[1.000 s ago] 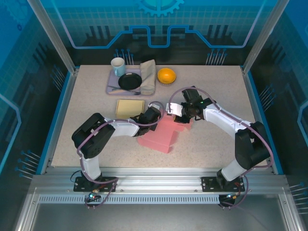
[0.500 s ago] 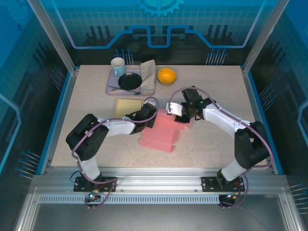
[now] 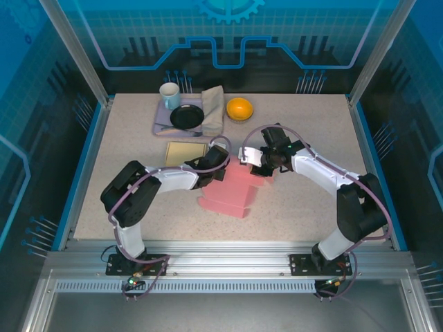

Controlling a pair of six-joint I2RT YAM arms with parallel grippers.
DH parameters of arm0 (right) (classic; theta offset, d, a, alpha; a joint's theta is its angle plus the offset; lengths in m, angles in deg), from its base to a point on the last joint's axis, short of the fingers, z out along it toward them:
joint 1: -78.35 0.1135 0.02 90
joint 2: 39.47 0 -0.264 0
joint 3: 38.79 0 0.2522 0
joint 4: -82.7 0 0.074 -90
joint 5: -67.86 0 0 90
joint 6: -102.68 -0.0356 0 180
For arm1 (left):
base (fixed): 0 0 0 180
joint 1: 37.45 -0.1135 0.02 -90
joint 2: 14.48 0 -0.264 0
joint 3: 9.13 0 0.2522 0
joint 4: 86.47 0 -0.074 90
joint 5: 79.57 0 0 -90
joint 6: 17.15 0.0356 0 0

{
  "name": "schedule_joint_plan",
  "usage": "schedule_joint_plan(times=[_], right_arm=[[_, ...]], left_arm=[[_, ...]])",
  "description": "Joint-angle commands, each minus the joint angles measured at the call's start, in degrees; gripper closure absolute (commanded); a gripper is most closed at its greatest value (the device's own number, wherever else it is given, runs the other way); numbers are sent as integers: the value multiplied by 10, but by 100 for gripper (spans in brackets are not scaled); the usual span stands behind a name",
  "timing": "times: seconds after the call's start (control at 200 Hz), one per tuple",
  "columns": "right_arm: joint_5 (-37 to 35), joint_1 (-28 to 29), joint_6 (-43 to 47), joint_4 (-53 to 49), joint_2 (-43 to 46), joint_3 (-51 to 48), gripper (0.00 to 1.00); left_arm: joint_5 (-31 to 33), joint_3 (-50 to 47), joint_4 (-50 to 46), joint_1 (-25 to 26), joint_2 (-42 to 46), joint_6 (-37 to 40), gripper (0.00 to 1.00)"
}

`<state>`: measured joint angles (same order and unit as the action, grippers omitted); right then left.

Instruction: Fold the paper box

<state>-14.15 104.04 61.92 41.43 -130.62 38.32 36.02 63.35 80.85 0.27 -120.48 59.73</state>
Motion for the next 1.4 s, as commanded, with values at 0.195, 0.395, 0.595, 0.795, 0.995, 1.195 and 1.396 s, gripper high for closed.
schedule_joint_plan(times=[0.195,0.395,0.595,0.795,0.995,1.195,1.396], right_arm=[[-11,-11,-7,-26,-11,10,72],[-10,-11,-12,-26,-13,10,72],[-14,-12,-39,-19,-11,15,71],[-6,-9,-93,-21,0,36,68],[-29,-10,-176,-36,35,76,67],[-137,-10,-409,-48,74,121,73],[-136,-7,-686,-48,127,87,67]], left_arm=[[63,13,-44,-5,-25,-3,92],[53,5,-38,-5,-20,3,87],[32,-4,-34,-5,6,14,76],[32,-2,-38,-5,7,16,89],[37,-6,-45,-3,5,8,95],[41,-7,-55,-2,7,-7,98],[48,0,-76,3,7,-36,100]])
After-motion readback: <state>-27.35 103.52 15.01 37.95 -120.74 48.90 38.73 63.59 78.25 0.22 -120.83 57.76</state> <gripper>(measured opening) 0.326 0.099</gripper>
